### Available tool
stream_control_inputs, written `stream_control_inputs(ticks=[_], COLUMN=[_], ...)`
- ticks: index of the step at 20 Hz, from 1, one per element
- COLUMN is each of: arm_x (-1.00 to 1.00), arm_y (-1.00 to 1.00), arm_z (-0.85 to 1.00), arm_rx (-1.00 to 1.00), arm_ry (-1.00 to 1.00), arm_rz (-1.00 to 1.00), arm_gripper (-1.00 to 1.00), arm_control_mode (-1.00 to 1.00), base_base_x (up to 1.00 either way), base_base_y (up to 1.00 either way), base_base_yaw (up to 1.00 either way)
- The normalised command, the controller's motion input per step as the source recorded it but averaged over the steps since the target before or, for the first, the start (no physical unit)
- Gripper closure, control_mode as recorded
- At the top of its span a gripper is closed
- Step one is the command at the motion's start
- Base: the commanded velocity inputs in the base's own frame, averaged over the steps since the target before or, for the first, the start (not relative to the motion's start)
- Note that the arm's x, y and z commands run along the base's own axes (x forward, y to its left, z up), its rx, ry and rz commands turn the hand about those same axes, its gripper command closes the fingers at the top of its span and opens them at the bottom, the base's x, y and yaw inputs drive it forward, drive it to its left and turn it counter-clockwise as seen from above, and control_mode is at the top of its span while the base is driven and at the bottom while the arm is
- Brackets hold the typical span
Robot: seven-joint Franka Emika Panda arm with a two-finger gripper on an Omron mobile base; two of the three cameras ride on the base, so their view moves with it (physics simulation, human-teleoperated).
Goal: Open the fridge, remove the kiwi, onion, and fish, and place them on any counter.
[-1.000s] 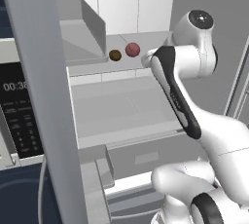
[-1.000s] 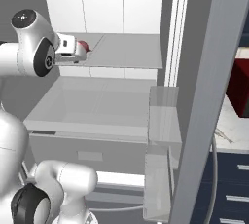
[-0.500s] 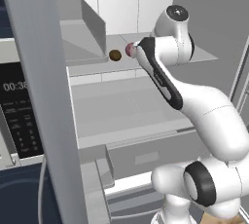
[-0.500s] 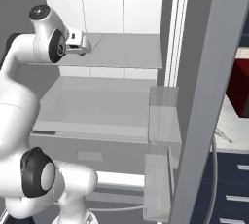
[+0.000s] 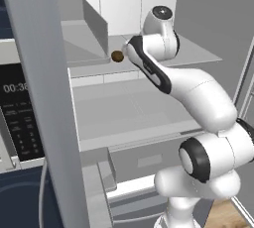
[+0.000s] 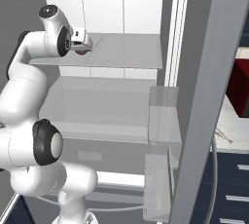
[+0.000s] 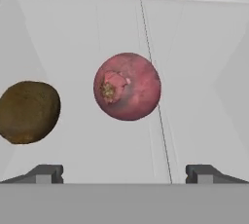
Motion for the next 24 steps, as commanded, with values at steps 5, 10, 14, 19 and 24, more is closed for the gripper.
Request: stream_control_inputs(ticks=[5, 10, 14, 19, 24], arm_x=[0.66, 0.63, 0.35, 0.00, -0.10], arm_y=[0.00, 0.00, 0.04, 0.11, 0.00], arm_z=[-0.14, -0.13, -0.05, -0.22, -0.25], arm_rx=[0.00, 0.00, 0.00, 0.00, 0.00], arm_ry=[0.00, 0.00, 0.00, 0.04, 0.05], arm_rz=[0.00, 0.00, 0.00, 0.00, -0.01], arm_gripper=[-1.00, -1.00, -1.00, 1.00, 1.00], arm_control_mode=[-1.00, -1.00, -1.00, -1.00, -1.00], base_base_x=[0.00, 0.00, 0.00, 0.00, 0.00], base_base_y=[0.00, 0.00, 0.00, 0.00, 0.00], base_base_yaw=[0.00, 0.00, 0.00, 0.00, 0.00])
